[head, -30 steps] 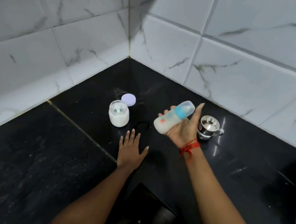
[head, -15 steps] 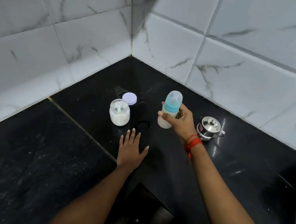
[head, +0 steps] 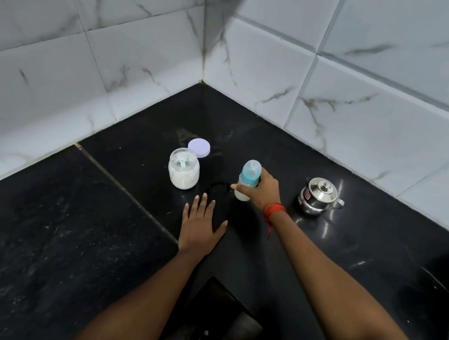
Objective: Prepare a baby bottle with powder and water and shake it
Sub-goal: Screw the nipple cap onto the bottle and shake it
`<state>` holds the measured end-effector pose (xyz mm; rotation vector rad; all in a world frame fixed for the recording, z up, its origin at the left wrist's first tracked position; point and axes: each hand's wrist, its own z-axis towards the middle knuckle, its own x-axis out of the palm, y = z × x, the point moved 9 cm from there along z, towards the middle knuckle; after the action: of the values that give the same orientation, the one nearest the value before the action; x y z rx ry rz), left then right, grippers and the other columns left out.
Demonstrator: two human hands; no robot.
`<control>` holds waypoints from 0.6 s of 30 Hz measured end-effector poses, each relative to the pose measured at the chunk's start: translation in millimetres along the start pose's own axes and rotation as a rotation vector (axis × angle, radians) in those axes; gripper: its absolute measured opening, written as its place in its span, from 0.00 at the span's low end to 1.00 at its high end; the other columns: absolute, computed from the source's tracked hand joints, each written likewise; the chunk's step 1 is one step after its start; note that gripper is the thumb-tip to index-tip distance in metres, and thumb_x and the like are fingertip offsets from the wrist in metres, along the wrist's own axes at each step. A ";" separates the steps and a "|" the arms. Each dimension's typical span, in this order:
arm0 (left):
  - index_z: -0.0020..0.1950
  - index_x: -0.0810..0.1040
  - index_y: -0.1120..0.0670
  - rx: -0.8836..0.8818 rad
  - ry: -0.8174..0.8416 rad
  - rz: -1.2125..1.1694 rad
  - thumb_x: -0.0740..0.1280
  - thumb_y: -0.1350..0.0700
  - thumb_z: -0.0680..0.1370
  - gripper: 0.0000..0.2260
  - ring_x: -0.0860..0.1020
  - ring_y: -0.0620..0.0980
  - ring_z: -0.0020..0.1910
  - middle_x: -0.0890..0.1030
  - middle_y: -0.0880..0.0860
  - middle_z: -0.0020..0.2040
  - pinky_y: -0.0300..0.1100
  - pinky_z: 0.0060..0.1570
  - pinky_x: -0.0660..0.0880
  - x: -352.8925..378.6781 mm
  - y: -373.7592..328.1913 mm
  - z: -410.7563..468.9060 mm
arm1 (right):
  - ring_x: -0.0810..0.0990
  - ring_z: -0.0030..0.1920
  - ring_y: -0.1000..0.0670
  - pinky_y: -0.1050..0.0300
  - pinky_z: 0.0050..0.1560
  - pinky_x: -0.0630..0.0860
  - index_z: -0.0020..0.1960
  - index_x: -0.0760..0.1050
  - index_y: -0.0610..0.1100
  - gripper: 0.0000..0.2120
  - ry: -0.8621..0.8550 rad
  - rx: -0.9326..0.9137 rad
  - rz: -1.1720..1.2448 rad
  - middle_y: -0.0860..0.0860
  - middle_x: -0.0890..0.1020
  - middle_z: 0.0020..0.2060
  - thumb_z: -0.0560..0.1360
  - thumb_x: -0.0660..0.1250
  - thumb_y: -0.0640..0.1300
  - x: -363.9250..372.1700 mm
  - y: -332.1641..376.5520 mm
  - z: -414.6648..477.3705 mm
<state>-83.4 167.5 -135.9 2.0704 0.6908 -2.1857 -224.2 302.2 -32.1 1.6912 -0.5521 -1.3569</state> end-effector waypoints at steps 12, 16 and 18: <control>0.84 0.59 0.51 -0.009 -0.006 -0.009 0.51 0.32 0.82 0.35 0.48 0.53 0.85 0.54 0.54 0.85 0.56 0.82 0.45 -0.2 0.6 1.0 | 0.77 0.58 0.54 0.58 0.62 0.74 0.66 0.74 0.46 0.34 0.033 0.058 0.043 0.50 0.81 0.60 0.64 0.83 0.48 20.1 -25.6 -1.7; 0.84 0.58 0.50 -0.010 0.000 -0.004 0.51 0.32 0.82 0.35 0.48 0.53 0.85 0.54 0.54 0.85 0.56 0.82 0.45 0.9 0.7 1.9 | 0.77 0.58 0.53 0.57 0.63 0.74 0.67 0.74 0.46 0.32 0.005 0.074 0.063 0.51 0.80 0.59 0.67 0.82 0.46 23.0 -29.0 -4.7; 0.84 0.58 0.51 -0.011 0.003 -0.006 0.52 0.33 0.82 0.35 0.48 0.53 0.85 0.54 0.54 0.85 0.56 0.82 0.45 0.1 0.9 2.0 | 0.76 0.58 0.53 0.57 0.63 0.74 0.67 0.73 0.45 0.31 0.006 0.077 0.067 0.52 0.79 0.58 0.68 0.81 0.44 24.3 -29.0 -5.9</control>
<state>-84.9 166.0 -136.2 2.0700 0.7085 -2.1768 -216.3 300.4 -69.5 1.7223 -0.6594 -1.2968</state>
